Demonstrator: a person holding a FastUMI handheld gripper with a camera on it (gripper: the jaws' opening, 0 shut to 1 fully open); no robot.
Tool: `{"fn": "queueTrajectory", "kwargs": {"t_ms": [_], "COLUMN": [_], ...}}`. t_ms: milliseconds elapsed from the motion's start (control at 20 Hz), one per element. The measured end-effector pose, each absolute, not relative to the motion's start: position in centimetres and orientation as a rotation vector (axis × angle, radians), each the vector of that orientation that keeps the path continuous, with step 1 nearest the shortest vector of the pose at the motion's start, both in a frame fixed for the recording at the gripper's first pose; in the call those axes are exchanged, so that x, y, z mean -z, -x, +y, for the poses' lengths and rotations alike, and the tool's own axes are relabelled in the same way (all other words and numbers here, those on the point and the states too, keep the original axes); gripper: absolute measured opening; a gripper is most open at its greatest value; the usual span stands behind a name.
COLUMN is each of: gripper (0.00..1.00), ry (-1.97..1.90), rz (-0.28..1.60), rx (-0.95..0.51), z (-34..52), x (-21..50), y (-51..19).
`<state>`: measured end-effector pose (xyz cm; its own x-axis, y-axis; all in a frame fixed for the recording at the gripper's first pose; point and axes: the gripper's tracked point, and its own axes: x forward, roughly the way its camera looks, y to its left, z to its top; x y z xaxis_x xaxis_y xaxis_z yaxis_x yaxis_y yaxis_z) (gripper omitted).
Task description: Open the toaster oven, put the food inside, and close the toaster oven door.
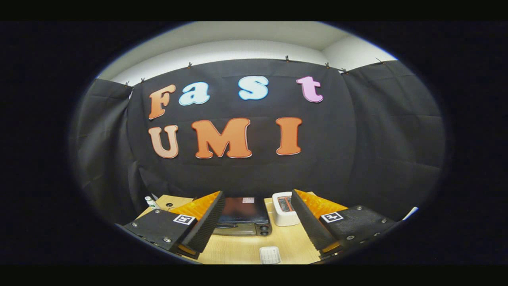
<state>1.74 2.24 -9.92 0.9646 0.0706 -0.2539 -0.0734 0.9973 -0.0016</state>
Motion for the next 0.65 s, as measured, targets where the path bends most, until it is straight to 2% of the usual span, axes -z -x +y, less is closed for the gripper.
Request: {"fn": "queueTrajectory", "kwargs": {"t_ms": [650], "gripper": [0.99], "ry": [0.009], "rz": [0.187], "rx": [-0.069], "z": [0.8], "x": [8.5], "y": [-1.1]}}
